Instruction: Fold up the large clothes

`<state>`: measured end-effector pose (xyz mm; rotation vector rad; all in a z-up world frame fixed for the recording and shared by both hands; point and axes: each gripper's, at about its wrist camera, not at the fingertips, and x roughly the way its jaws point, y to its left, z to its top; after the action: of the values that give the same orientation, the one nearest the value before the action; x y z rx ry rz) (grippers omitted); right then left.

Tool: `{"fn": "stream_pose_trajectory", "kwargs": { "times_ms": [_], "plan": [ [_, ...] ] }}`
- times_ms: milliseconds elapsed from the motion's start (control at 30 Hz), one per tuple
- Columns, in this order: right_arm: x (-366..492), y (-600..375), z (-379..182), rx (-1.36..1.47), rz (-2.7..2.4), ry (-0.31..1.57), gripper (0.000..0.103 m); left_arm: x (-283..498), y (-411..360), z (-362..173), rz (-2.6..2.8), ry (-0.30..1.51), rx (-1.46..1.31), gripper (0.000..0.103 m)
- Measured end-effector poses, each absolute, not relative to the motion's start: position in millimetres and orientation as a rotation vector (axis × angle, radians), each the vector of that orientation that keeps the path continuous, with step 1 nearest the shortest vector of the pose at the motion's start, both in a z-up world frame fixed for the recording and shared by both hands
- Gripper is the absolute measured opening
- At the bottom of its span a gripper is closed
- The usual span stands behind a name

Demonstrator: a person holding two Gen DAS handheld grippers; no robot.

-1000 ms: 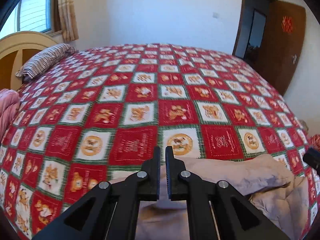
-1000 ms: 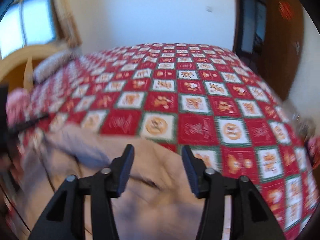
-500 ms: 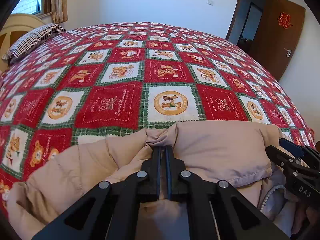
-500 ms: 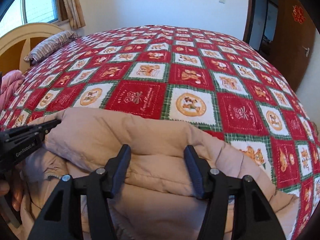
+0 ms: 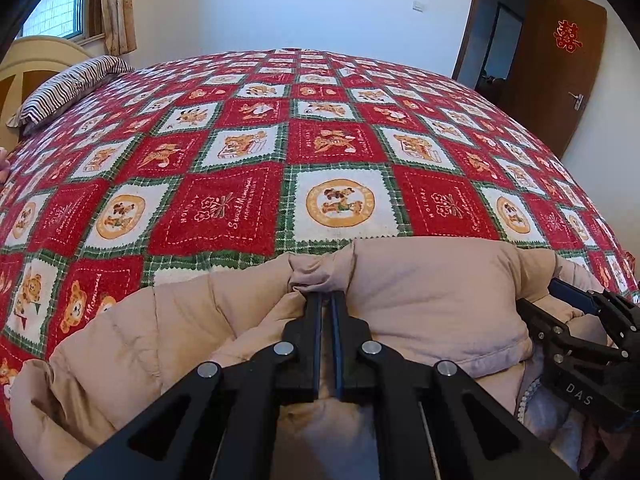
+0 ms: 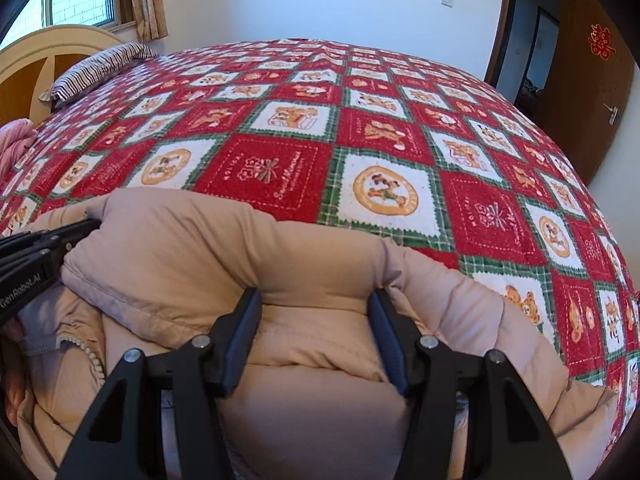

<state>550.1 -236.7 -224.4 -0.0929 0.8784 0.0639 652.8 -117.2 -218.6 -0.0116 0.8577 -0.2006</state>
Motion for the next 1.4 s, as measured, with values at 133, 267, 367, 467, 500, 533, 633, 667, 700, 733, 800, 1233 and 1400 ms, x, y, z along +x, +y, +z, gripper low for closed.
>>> {"fn": "stream_pose_trajectory", "kwargs": {
  "times_ms": [133,267,367,467,500,533,633,667,700,733,800,1233,1400],
  "plan": [
    [549,-235,-225,-0.106,0.056,0.872,0.059,656,-125,-212,-0.185,0.896,0.056,0.005],
    [546,-231,-216,-0.144,0.063,0.877,0.061,640,-118,-172,-0.22,0.818,-0.022,0.075],
    [533,-234,-198,-0.133,0.096,0.84,0.062,627,-124,-147,-0.259,0.74,-0.026,0.097],
    [522,-241,-175,-0.109,0.077,0.757,0.062,633,-137,-151,-0.284,0.779,-0.015,0.097],
    [520,-245,-169,-0.09,0.063,0.737,0.062,635,-141,-154,-0.281,0.786,-0.013,0.097],
    [521,-251,-164,-0.061,0.04,0.723,0.062,638,-145,-161,-0.268,0.798,0.0,0.097],
    [531,-262,-174,-0.002,0.028,0.782,0.061,648,-154,-195,-0.23,0.881,0.038,0.097],
    [534,-262,-181,0.004,0.034,0.803,0.056,649,-153,-204,-0.218,0.905,0.042,0.097],
    [537,-262,-193,-0.007,0.048,0.838,0.051,650,-154,-212,-0.215,0.924,0.041,0.097],
    [539,-262,-199,-0.023,0.053,0.854,0.05,651,-153,-216,-0.216,0.927,0.039,0.097],
    [540,-263,-213,-0.04,0.057,0.87,0.05,648,-155,-221,-0.206,0.914,0.057,0.097],
    [542,-263,-224,-0.043,0.043,0.872,0.051,653,-161,-230,-0.183,0.9,0.079,0.102],
    [542,-264,-224,-0.039,0.043,0.87,0.051,652,-161,-230,-0.18,0.896,0.082,0.102]
  ]
}}
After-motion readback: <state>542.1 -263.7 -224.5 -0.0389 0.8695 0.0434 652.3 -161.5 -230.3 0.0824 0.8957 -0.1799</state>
